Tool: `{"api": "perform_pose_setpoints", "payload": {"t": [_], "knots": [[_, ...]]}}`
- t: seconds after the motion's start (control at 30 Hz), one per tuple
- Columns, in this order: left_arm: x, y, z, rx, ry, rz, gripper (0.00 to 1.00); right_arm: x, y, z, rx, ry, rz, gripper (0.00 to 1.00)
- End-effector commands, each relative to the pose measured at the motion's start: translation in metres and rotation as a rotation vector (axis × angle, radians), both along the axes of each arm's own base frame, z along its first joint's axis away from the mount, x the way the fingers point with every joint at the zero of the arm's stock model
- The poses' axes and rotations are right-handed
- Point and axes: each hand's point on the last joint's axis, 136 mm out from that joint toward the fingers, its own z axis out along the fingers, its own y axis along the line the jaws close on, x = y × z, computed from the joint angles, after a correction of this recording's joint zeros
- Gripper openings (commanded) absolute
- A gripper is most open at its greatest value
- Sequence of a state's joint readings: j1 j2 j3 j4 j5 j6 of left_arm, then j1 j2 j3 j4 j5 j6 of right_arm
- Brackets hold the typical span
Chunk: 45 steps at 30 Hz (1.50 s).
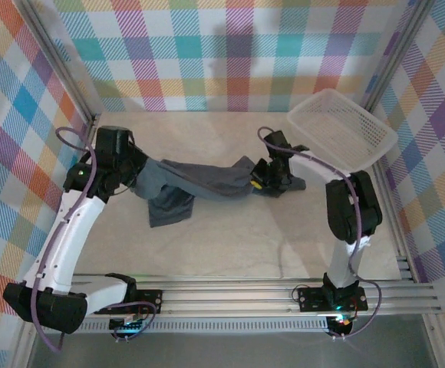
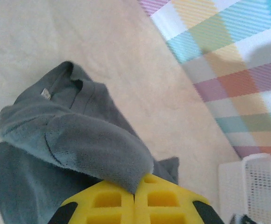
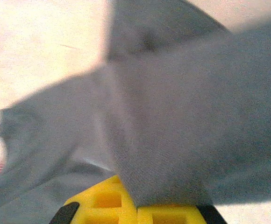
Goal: Fold and stack the t-shirts
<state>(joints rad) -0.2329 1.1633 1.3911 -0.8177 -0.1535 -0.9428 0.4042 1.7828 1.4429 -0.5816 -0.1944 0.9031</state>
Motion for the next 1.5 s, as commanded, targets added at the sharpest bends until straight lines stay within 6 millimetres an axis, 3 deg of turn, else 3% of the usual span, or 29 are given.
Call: {"api": "perform_pose_setpoints", "payload": {"t": [0.0,0.2,0.4,0.5,0.6,0.7,0.77,0.87,0.93,1.03,1.13,1.17,1.2,1.23,1.27,1.37,1.47], "knots": [[0.007,0.015,0.076,-0.006,-0.227,0.061,0.0,0.009,-0.01,0.091,-0.018,-0.228,0.033,0.0],[-0.006,0.032,0.164,-0.003,-0.486,0.127,0.0,0.006,-0.016,0.212,-0.004,-0.598,0.108,0.0],[-0.054,0.055,0.231,-0.016,-0.744,0.201,0.0,-0.046,-0.029,0.309,0.057,-0.99,0.171,0.0],[-0.077,0.065,0.256,-0.022,-0.842,0.24,0.0,-0.079,-0.04,0.336,0.094,-1.116,0.173,0.0],[-0.091,0.07,0.278,-0.025,-0.918,0.256,0.0,-0.105,-0.051,0.351,0.119,-1.181,0.161,0.0],[-0.089,0.071,0.294,-0.027,-0.952,0.266,0.0,-0.117,-0.057,0.356,0.131,-1.197,0.146,0.0],[-0.072,0.068,0.295,-0.02,-0.929,0.268,0.0,-0.106,-0.057,0.35,0.118,-1.157,0.117,0.0],[-0.017,0.06,0.272,0.028,-0.79,0.279,0.0,-0.068,-0.045,0.32,0.072,-1.013,0.115,0.0],[0.035,0.051,0.246,0.091,-0.681,0.265,0.0,-0.03,-0.03,0.284,0.069,-0.876,0.126,0.0],[0.127,0.043,0.185,0.17,-0.481,0.237,0.0,0.027,-0.02,0.208,0.093,-0.589,0.062,0.02],[0.207,0.039,0.113,0.181,-0.311,0.177,0.0,0.064,-0.01,0.133,0.183,-0.302,0.017,0.27],[0.232,0.035,0.086,0.177,-0.253,0.13,0.14,0.07,-0.008,0.111,0.192,-0.228,0.013,0.34],[0.251,0.032,0.057,0.16,-0.189,0.089,0.52,0.073,-0.007,0.089,0.175,-0.165,0.009,0.38],[0.264,0.027,0.031,0.134,-0.129,0.049,0.91,0.075,-0.006,0.074,0.157,-0.139,0.017,0.41],[0.272,0.022,0.005,0.124,-0.065,0.019,1.0,0.075,-0.008,0.065,0.133,-0.135,0.023,0.43],[0.261,0.007,-0.041,0.152,0.095,-0.053,1.0,0.066,-0.015,0.049,0.04,-0.16,0.071,0.46],[0.215,-0.003,-0.068,0.249,0.262,-0.071,0.99,0.042,-0.011,0.033,-0.048,-0.183,0.214,0.46]]}}
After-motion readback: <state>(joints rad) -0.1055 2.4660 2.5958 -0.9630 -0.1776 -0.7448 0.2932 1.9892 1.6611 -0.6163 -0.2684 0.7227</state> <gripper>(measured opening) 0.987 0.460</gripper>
